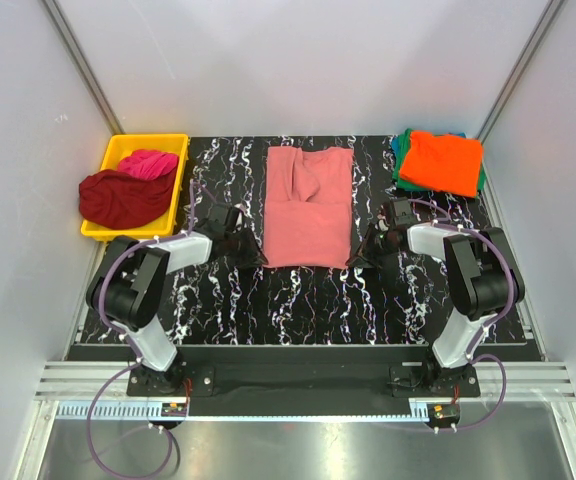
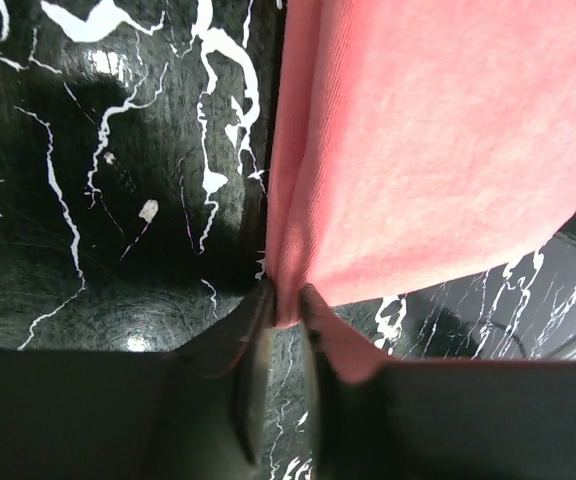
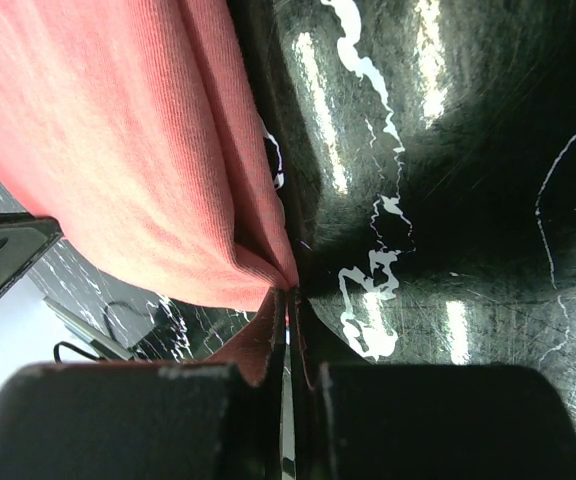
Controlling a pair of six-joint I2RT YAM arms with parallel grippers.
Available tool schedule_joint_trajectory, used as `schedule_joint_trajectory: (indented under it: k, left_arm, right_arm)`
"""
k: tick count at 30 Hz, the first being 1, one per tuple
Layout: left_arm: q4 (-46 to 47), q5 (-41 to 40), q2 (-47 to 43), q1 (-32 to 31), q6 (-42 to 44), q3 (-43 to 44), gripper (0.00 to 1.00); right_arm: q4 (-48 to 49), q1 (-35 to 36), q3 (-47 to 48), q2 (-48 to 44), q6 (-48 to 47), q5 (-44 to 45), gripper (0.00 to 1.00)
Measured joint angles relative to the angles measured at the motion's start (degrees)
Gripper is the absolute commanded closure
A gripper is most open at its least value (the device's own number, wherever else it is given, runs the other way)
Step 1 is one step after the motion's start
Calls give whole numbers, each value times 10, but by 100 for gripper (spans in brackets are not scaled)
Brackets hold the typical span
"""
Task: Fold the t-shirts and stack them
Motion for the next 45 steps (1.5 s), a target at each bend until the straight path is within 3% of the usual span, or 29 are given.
schedule_joint_trajectory:
  k: [6, 10, 15, 21, 26, 29, 37, 45]
  left_arm:
    - [14, 0, -1, -7, -7, -7, 100]
    - [19, -2, -21, -20, -10, -30, 100]
    - [-5, -12, -113, -54, -19, -88, 100]
    - [-72, -52, -276, -127, -45, -137, 100]
    - [-166, -106, -406, -206, -76, -136, 100]
    - [-236, -132, -471, -220, -93, -119, 99]
    - [-332, -188, -462, -213, -82, 13, 96]
    - [-351, -185, -344, -118, -24, 108, 97]
  right_arm:
    - [12, 0, -10, -3, 0, -5, 100]
    - [14, 0, -35, -27, 0, -6, 100]
    - [-6, 0, -75, -96, 5, -11, 100]
    - [-64, 2, -130, -272, 23, -16, 100]
    - [-140, 20, -140, -428, 47, -20, 100]
    - [-195, 27, -127, -484, 56, -19, 100]
    - [-272, 28, -2, -452, 49, 0, 100]
    - [-279, 29, 92, -343, 16, 31, 100]
